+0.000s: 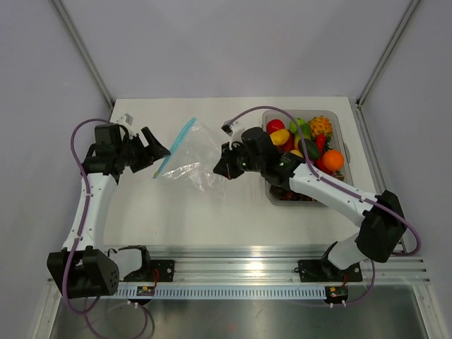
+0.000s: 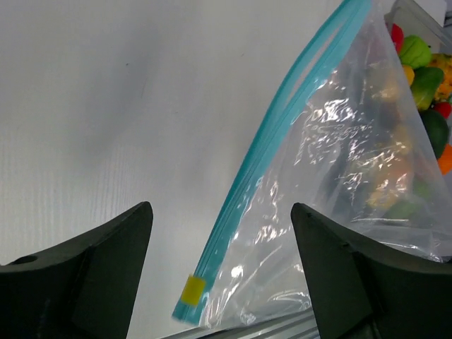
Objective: Place the food in the zip-top bag and seal the zipper
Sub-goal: Pick up the zipper food storage bag at the center of the board.
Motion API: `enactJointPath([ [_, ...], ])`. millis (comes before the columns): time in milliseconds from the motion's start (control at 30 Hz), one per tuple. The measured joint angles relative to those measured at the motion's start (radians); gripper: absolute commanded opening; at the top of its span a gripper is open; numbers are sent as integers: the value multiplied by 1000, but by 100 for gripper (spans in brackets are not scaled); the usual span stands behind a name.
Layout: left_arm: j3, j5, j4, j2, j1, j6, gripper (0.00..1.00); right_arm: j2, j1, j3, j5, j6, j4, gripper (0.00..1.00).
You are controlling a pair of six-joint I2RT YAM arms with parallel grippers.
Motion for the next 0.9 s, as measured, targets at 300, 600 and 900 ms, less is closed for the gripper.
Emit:
enactJointPath([
  [300, -13, 112, 16, -13, 1, 31, 75, -17, 2, -43, -154, -121, -25, 0],
  [600, -104, 282, 234, 55, 3, -21, 70, -49, 2, -46, -207, -149, -76, 0],
  [900, -111, 393, 365, 117, 3, -80, 26, -60, 2, -39, -209, -153, -114, 0],
])
